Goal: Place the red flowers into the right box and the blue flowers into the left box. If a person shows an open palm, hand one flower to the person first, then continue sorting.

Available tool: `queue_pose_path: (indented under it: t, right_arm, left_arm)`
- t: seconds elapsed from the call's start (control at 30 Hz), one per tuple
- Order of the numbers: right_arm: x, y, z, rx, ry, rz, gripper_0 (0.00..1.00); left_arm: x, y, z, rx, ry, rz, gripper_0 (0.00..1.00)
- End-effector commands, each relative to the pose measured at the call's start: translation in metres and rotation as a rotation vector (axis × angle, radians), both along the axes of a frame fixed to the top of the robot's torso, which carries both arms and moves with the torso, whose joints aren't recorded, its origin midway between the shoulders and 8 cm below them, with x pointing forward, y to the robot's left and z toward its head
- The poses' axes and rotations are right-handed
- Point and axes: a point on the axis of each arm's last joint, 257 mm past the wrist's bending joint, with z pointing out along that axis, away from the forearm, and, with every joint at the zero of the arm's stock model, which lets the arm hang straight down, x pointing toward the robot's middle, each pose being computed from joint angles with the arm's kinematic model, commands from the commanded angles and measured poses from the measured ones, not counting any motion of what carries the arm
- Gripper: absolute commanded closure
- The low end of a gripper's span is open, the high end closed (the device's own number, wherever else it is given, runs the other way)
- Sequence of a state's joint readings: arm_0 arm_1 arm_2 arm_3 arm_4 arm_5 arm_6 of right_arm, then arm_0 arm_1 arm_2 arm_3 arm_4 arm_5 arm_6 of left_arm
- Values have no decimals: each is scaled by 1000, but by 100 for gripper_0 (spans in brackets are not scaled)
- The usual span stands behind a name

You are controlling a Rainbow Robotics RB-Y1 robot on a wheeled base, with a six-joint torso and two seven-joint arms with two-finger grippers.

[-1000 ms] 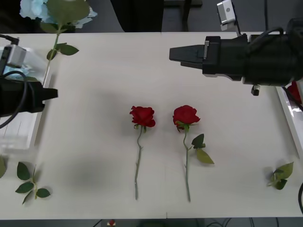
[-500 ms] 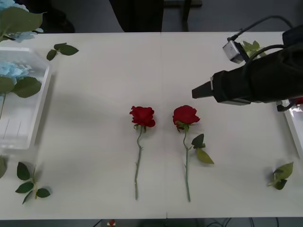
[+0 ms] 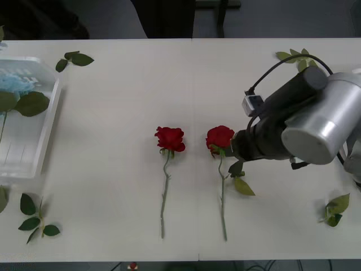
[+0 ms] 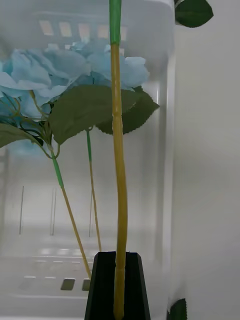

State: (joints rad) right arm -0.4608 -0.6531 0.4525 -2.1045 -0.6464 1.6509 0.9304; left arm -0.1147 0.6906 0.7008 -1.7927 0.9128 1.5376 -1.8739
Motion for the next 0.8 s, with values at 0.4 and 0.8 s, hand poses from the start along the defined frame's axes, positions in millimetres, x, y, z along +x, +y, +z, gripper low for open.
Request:
queue_pose_path:
  t: [0.4, 0.8]
  right_arm:
    - [11, 23, -58, -47, -7, -68, 0]
    - [14, 34, -91, -99, -24, -63, 0]
  left_arm:
    - [36, 42, -58, -9, -82, 14, 100]
    - [40, 39, -66, -10, -94, -5, 79]
